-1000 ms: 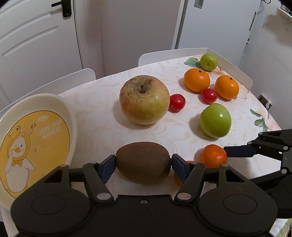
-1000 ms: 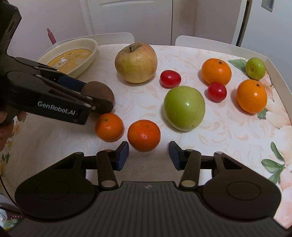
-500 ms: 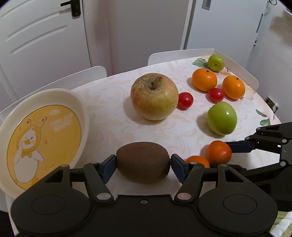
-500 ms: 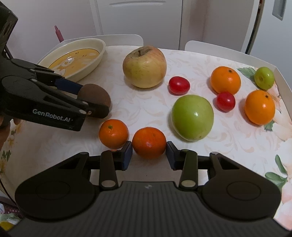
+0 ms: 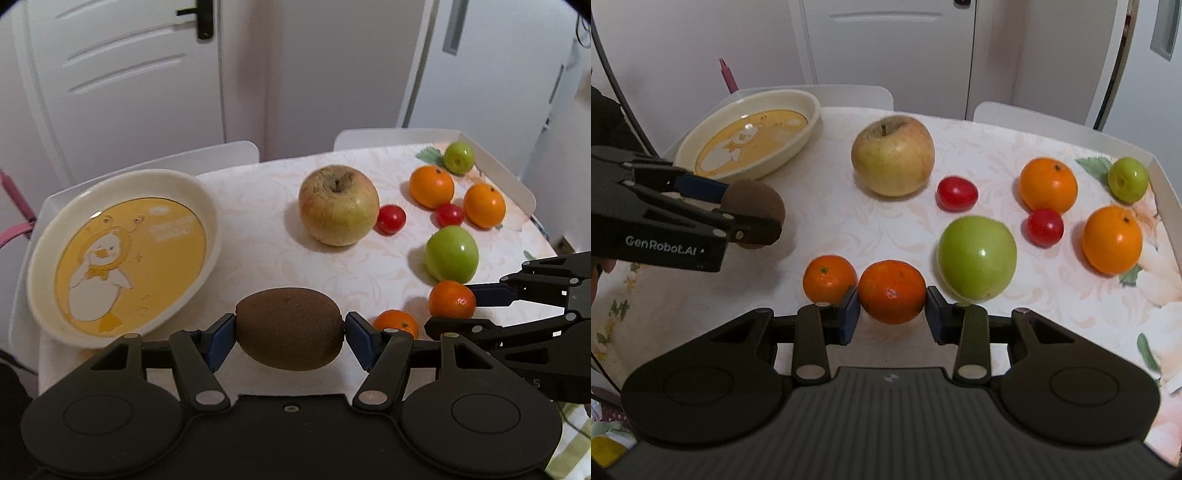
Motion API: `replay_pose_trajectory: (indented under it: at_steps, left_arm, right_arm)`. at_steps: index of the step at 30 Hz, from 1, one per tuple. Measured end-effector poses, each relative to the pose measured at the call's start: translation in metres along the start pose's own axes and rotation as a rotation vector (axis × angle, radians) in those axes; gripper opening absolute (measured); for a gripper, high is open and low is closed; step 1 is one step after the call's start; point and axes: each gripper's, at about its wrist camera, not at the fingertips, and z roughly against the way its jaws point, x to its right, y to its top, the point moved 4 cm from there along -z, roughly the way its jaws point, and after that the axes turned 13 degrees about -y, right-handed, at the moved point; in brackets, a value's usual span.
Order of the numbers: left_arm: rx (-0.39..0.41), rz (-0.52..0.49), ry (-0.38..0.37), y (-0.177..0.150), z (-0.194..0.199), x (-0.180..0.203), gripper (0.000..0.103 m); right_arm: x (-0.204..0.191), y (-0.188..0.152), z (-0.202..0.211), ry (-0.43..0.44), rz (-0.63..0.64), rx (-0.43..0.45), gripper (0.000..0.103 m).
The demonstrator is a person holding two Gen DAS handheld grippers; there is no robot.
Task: Organize fruits
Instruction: 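Carry kiwi and tangerine into the duck bowl and open both tools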
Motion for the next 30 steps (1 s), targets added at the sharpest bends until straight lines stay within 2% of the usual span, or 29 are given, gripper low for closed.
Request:
replay_pose_trajectory:
  at_steps: [6, 11, 16, 23, 30]
  left_arm:
    - [0.087, 0.092, 0.067, 0.007, 0.033, 0.002, 0.068]
    - [0.164, 0.164, 0.169, 0.019, 0.065, 0.001, 0.068]
    - [0.219, 0.244, 0.271, 0.037, 0.090, -0.021, 0.068]
    - [0.231, 0.226, 0.311, 0.061, 0.098, -0.069, 0.068]
    - [0.190, 0.174, 0.307, 0.069, 0.074, -0.119, 0.068]
  right_arm:
    - [0.008, 0.020, 0.021, 0.050, 0.022, 0.048, 0.053]
    - [0.010, 0.051, 0.036, 0.107, 0.067, 0.083, 0.053]
    - [0.001, 0.087, 0.042, 0.149, 0.124, 0.133, 0.053]
    - [-0.030, 0.137, 0.024, 0.162, 0.124, 0.175, 0.053]
    - [-0.066, 0.181, -0.017, 0.157, 0.092, 0.162, 0.053]
